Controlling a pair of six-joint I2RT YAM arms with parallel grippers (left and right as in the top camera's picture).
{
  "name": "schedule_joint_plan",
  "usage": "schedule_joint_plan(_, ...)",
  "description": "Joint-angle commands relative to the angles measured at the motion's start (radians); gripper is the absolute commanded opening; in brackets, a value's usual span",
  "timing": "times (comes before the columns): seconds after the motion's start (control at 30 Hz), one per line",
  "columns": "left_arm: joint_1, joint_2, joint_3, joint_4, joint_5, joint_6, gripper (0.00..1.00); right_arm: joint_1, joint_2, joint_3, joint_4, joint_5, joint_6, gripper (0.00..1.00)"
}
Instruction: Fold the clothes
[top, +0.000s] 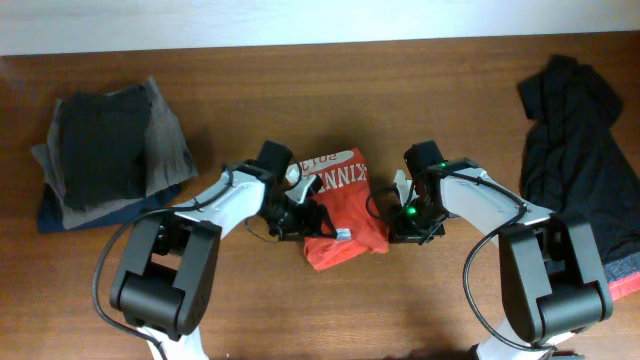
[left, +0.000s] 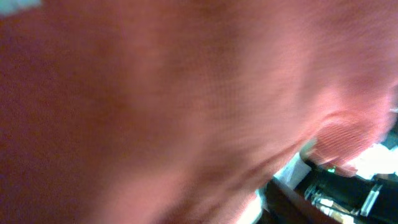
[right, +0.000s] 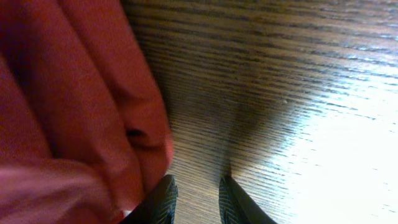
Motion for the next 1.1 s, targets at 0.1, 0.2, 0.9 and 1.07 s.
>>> schedule_joint_plan(0.1, 0.000, 0.011, -0.023, 0.008, -0.227, -0.051, 0.24, -0.008, 0.009, -0.006, -0.011, 0.035, 0.004, 0.29)
schedule_joint_plan(0.2, 0.045, 0.011, -0.022, 0.008, -0.230, -0.050, 0.00, -0.008, 0.009, -0.006, -0.014, 0.035, 0.004, 0.28)
schedule_joint_plan(0.9, 0.295, 0.003, 0.038, -0.142, -0.140, 0.011, 0.72, 0.009, -0.049, 0.417, -0.042, -0.213, -0.196, 0.10)
schedule_joint_plan(1.07, 0.294, 0.003, 0.037, -0.113, -0.116, 0.014, 0.72, 0.069, -0.032, 0.436, 0.085, -0.279, -0.206, 0.04)
